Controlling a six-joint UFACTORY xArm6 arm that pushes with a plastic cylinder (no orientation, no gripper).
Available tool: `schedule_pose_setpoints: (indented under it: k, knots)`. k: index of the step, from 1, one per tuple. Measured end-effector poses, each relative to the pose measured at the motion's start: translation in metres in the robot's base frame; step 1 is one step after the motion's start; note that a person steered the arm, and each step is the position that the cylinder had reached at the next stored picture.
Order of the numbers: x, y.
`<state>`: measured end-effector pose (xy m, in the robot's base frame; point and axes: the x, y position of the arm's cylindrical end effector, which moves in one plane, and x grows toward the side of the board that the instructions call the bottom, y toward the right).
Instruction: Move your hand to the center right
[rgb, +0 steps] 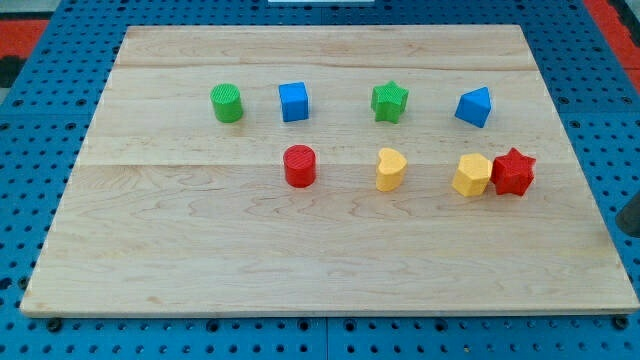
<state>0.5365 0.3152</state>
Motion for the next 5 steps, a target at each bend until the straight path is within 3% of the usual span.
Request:
schedule_pose_setpoints:
  k: [3,5]
  knots:
    - [0.011,-0.023]
    - [-0.114,-0.018]
